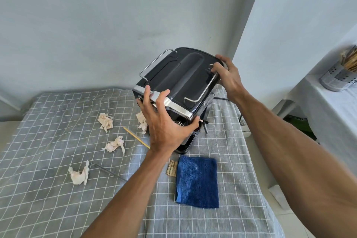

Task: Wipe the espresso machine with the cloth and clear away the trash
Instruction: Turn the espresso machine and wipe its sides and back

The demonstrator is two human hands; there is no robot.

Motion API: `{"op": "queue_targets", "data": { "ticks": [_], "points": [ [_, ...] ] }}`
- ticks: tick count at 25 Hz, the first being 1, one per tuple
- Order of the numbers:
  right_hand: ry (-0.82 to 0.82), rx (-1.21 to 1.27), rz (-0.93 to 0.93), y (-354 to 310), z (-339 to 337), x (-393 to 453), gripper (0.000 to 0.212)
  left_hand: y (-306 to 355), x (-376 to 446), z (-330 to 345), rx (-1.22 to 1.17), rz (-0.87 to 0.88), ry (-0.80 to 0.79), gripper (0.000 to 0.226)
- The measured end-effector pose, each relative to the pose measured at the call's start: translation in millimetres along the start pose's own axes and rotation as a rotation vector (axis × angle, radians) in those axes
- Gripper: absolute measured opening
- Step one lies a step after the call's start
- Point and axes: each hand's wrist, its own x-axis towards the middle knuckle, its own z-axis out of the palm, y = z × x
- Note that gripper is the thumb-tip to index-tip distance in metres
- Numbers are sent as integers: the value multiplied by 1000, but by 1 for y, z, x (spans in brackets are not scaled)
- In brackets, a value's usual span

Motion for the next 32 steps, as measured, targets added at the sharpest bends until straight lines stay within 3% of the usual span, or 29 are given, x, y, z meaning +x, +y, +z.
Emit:
{"op": "queue_targets", "data": {
  "ticks": [10,18,24,27,30,32],
  "points": [
    [210,37,13,6,10,-26,56,-45,39,-27,-87,146,-154,108],
    [258,-6,1,18,33,-53,74,-85,55,-57,-83,215,-309,115],
    [103,-121,-19,23,17,-76,90,-84,55,-68,-49,241,-366,120],
    [74,-181,-26,61,10,-113,90,-75,57,-78,42,209,-330,102],
    [-59,-522,-64,127,13,-167,81,-55,71,-83,104,257,-264,84],
    [-175,-735,-55,167,19,-200,74,-38,83,-82,81,285,-329,81]
  ]
}}
